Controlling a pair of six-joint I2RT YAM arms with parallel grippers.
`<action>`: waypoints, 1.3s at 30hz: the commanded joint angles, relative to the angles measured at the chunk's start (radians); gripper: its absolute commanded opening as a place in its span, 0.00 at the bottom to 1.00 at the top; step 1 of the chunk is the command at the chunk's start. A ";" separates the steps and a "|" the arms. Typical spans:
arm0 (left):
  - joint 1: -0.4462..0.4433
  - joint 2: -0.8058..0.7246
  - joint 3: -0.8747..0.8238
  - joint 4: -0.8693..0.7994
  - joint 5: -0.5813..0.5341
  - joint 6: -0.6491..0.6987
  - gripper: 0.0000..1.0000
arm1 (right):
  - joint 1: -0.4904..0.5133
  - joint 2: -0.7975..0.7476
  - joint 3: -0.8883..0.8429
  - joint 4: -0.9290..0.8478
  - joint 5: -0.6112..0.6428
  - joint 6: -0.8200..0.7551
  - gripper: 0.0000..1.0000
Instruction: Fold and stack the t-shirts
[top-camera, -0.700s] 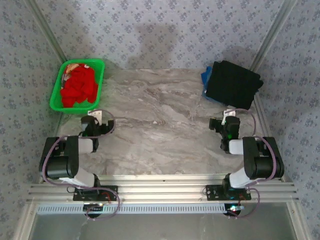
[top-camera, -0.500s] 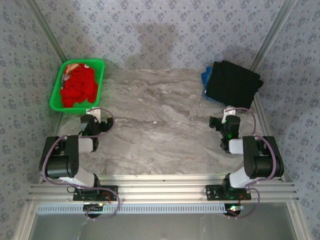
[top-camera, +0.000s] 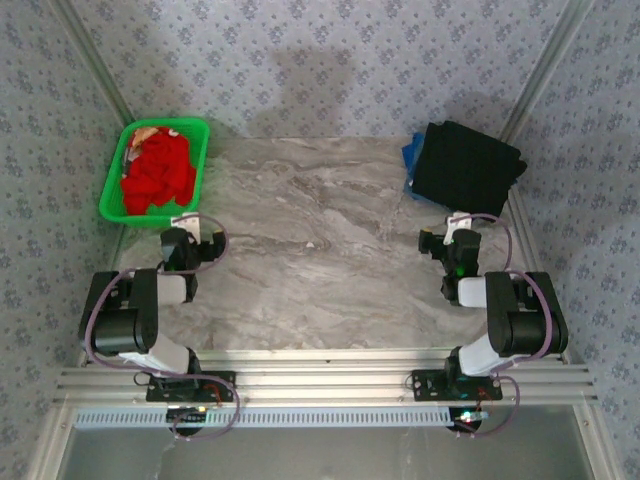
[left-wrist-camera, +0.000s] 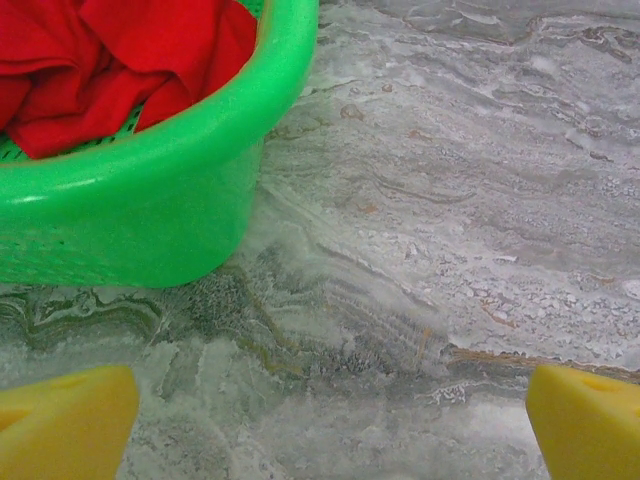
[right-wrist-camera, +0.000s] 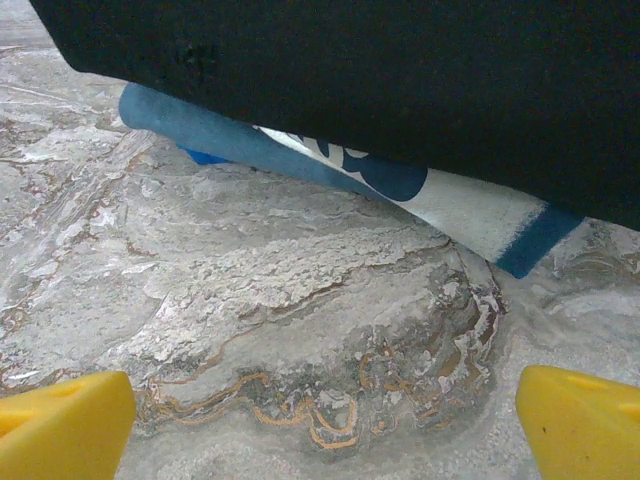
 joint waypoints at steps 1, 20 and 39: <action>-0.008 0.009 0.025 0.045 -0.012 -0.014 1.00 | -0.010 0.014 0.032 0.024 -0.016 -0.017 1.00; -0.250 -0.352 0.447 -0.927 0.081 -0.147 1.00 | 0.240 -0.602 0.137 -0.737 0.047 0.063 1.00; 0.131 0.602 1.792 -1.836 0.004 -0.301 0.98 | 0.617 -0.274 0.736 -1.187 -0.054 0.335 1.00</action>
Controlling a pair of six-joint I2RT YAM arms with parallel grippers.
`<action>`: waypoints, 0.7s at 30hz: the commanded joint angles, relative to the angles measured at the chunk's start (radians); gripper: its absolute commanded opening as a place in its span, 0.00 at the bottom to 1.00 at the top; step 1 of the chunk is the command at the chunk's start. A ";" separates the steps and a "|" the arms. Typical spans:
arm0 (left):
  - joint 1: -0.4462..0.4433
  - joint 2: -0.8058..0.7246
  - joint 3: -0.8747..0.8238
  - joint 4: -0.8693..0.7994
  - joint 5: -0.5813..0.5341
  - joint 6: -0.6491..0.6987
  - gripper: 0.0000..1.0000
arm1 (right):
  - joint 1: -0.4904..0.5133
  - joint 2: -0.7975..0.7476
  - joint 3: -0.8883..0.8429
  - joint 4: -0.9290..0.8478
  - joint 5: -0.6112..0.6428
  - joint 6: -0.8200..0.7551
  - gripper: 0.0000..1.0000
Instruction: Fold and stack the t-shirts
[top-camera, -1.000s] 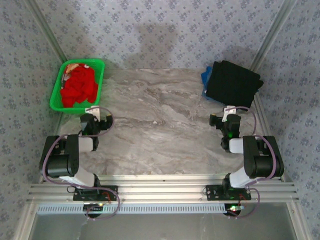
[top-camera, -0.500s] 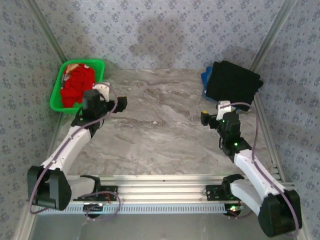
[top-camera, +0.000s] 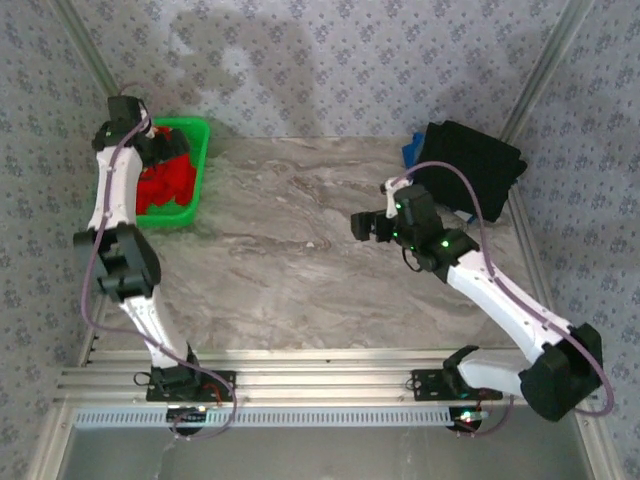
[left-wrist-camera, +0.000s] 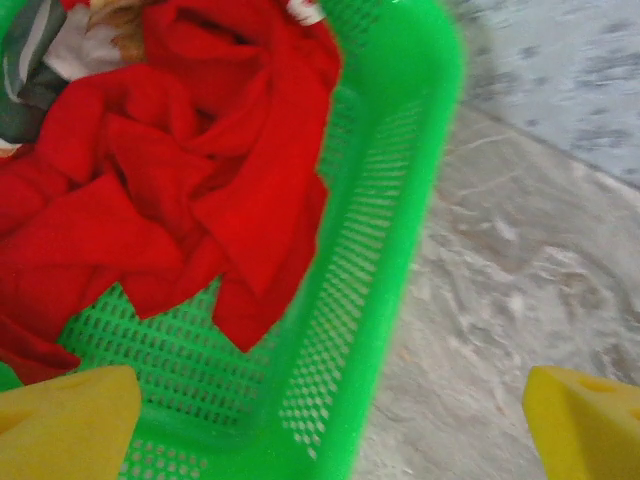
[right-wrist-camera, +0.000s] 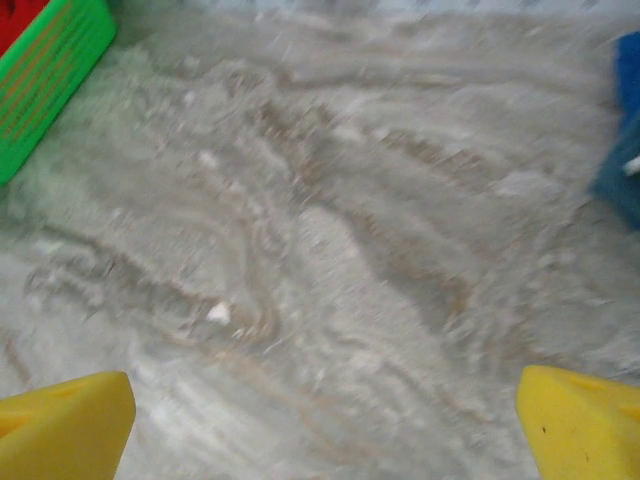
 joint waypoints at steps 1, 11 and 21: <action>-0.010 0.158 0.184 -0.257 -0.095 -0.034 0.98 | 0.042 0.035 0.093 -0.050 -0.043 0.070 1.00; -0.013 0.558 0.613 -0.416 -0.201 -0.142 0.95 | 0.093 0.051 0.144 -0.019 -0.094 0.095 1.00; 0.019 0.627 0.643 -0.419 -0.347 -0.150 0.94 | 0.094 -0.007 0.122 -0.027 -0.069 0.109 1.00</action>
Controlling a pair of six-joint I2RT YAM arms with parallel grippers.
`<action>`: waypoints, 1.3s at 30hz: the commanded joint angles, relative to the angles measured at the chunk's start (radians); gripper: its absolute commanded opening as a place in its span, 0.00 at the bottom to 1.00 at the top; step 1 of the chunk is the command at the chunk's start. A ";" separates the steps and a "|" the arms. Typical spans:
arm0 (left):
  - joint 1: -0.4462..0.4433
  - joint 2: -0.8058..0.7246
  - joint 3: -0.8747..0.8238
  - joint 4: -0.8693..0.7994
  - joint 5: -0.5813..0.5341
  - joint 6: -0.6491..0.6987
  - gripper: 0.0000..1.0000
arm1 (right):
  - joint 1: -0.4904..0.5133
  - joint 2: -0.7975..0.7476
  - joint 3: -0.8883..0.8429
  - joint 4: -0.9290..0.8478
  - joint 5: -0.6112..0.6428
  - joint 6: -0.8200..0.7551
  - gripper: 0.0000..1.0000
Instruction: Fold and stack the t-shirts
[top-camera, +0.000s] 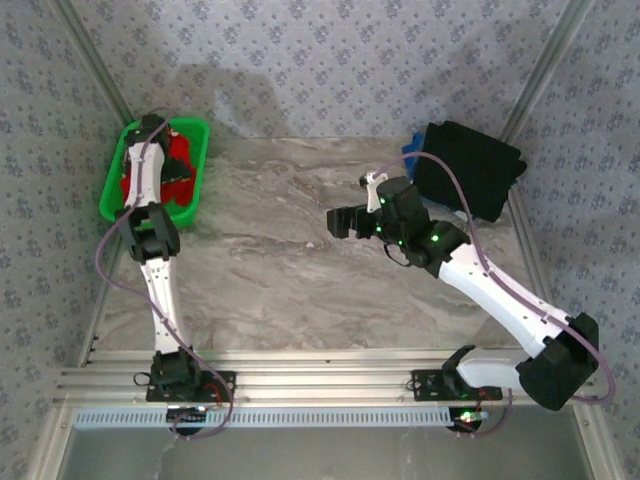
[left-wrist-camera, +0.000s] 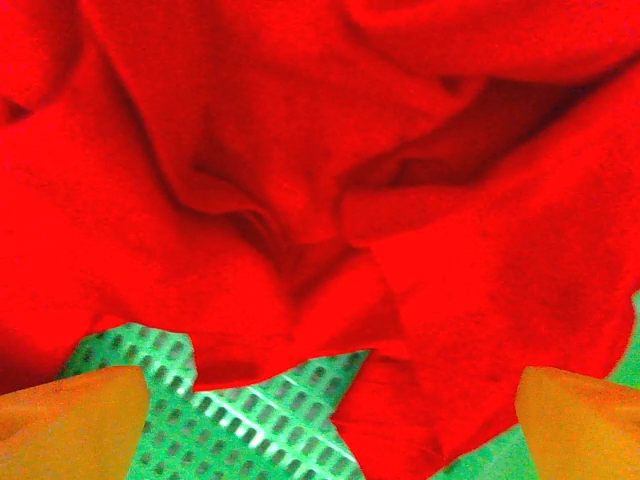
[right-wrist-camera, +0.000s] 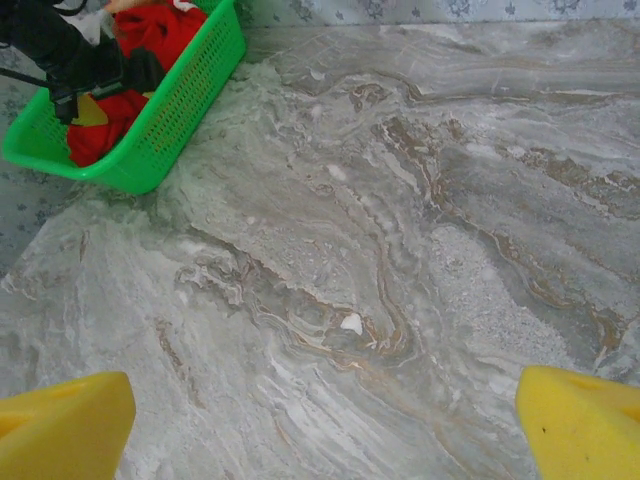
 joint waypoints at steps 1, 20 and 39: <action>0.027 0.018 0.030 -0.030 -0.033 -0.030 0.92 | 0.005 -0.035 0.006 -0.020 0.015 0.020 1.00; 0.099 -0.009 0.029 0.058 0.249 -0.045 0.00 | -0.004 -0.043 0.026 0.019 0.031 0.018 1.00; -0.104 -0.511 0.246 0.260 0.600 -0.123 0.00 | -0.111 0.084 -0.016 0.202 -0.051 0.020 1.00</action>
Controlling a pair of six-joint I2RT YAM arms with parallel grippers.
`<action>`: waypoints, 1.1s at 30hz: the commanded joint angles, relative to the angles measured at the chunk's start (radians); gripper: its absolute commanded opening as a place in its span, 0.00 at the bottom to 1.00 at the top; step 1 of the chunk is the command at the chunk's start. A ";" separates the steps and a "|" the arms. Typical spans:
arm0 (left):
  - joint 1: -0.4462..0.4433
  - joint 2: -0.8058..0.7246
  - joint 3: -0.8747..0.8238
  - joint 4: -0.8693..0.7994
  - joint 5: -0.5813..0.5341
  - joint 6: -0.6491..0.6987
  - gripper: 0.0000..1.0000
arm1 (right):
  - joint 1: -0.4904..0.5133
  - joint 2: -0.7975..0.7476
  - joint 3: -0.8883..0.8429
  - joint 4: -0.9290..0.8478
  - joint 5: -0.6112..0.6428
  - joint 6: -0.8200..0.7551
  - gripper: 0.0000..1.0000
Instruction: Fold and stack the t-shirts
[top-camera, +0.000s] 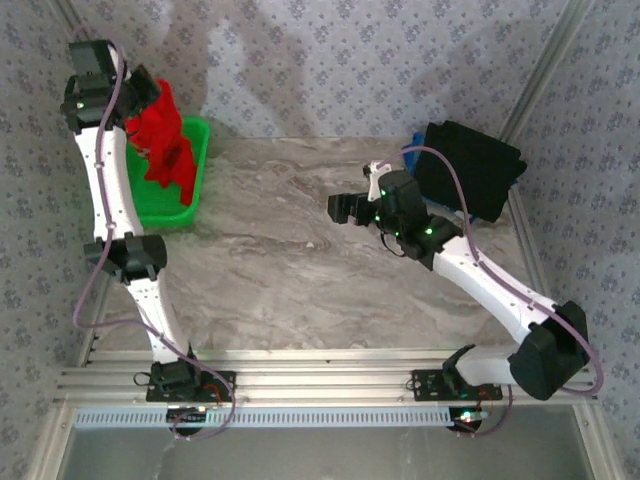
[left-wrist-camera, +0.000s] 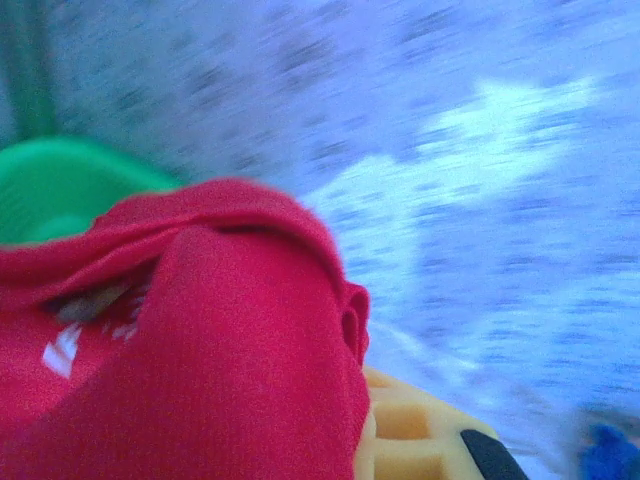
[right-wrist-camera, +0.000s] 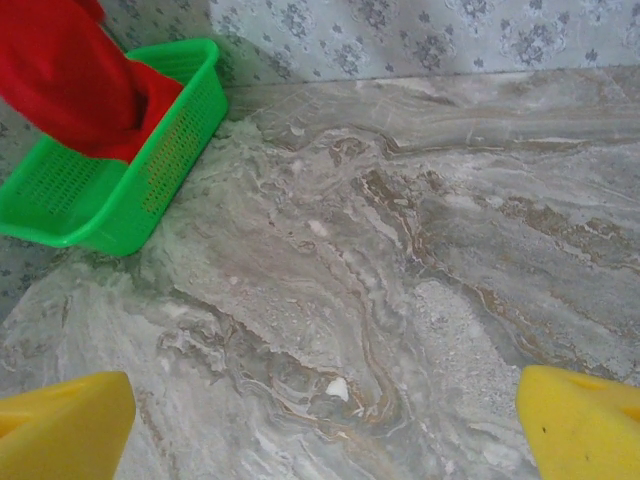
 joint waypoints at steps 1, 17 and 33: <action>-0.094 -0.034 0.119 0.082 0.158 -0.086 0.00 | -0.065 0.003 -0.003 0.047 -0.065 0.021 1.00; -0.570 -0.095 0.107 0.516 0.130 -0.335 0.00 | -0.425 -0.036 -0.106 0.157 -0.284 0.229 1.00; -0.627 -0.233 -0.424 -0.080 -0.165 -0.171 0.00 | -0.442 0.007 -0.094 -0.024 -0.231 0.136 0.99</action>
